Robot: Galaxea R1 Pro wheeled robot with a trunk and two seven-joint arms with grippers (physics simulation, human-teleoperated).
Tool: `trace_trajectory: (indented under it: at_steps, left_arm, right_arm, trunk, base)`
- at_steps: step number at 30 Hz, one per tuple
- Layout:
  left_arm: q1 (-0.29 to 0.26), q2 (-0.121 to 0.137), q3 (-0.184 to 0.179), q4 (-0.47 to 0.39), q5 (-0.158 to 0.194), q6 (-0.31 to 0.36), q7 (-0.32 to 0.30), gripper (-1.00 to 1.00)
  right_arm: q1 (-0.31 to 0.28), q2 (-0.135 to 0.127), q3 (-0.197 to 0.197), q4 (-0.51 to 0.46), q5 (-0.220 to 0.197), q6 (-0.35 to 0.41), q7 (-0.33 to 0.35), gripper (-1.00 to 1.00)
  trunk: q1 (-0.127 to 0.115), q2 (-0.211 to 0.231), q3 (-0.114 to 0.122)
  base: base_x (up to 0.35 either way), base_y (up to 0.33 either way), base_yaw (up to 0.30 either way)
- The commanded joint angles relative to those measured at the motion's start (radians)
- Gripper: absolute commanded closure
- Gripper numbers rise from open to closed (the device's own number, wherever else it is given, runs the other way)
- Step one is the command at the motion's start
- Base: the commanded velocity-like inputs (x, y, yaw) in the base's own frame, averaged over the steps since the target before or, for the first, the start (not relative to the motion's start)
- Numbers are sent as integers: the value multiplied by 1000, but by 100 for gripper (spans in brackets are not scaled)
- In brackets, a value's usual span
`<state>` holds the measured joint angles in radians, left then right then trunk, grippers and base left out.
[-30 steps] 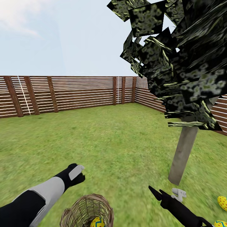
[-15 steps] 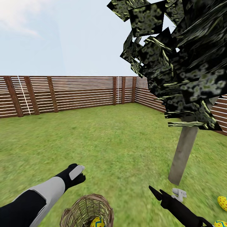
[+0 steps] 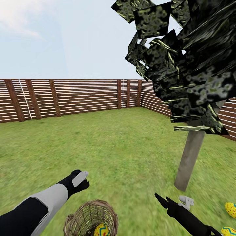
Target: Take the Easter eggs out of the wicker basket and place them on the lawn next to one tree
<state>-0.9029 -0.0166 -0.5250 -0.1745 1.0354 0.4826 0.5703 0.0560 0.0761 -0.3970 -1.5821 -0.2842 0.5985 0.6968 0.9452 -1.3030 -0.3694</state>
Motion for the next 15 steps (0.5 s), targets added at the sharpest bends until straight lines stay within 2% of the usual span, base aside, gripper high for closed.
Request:
trace_trajectory:
  at_steps: [1, 10, 15]
  left_arm:
    - [-1, 1, -8, -2, 8, 3, 5, -100]
    - [-1, 1, -10, -2, 8, -1, -11, -100]
    - [-1, 0, -15, -3, 6, -1, -16, -100]
  right_arm:
    - [0, 1, -2, -1, -6, 7, 1, -100]
    - [0, 1, -1, -1, -6, 7, 1, -100]
    - [0, 1, -1, 0, -7, 7, 2, -100]
  trunk:
    - [0, -1, -1]
    - [0, -1, -1]
    - [0, -1, -1]
  base:
    - [-183, 0, 0]
    - [-103, -9, 0]
    - [-51, -157, 0]
